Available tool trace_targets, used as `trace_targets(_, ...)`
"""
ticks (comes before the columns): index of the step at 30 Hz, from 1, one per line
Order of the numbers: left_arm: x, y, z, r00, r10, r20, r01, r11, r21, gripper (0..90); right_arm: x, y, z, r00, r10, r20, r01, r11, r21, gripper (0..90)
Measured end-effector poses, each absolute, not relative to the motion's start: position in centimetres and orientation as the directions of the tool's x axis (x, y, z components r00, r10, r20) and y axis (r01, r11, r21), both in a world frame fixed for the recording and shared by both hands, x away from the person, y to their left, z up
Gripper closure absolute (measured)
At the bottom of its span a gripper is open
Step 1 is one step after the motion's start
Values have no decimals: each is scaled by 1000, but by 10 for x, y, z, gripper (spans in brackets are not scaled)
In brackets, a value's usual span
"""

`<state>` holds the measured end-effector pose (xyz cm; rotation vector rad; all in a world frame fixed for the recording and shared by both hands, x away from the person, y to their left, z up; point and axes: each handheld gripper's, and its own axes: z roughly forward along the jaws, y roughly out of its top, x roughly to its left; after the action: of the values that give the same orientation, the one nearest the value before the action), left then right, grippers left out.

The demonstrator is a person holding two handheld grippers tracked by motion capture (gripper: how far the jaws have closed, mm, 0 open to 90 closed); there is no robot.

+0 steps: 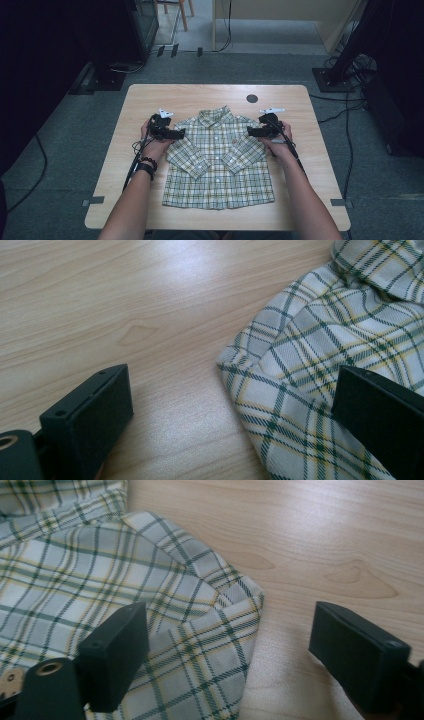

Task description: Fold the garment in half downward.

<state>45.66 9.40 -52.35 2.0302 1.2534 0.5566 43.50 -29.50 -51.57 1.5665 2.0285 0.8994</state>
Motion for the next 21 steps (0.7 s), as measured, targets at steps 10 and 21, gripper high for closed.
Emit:
trace_targets(10,456,93,-523,458,889,8,598,-316,737,45,423,-295,-526,-307,951,33,605,168,778,413)
trace_targets(21,447,96,-521,530,846,-49,546,-297,784,646,426,-295,-519,-276,957,92,656,117,745,754)
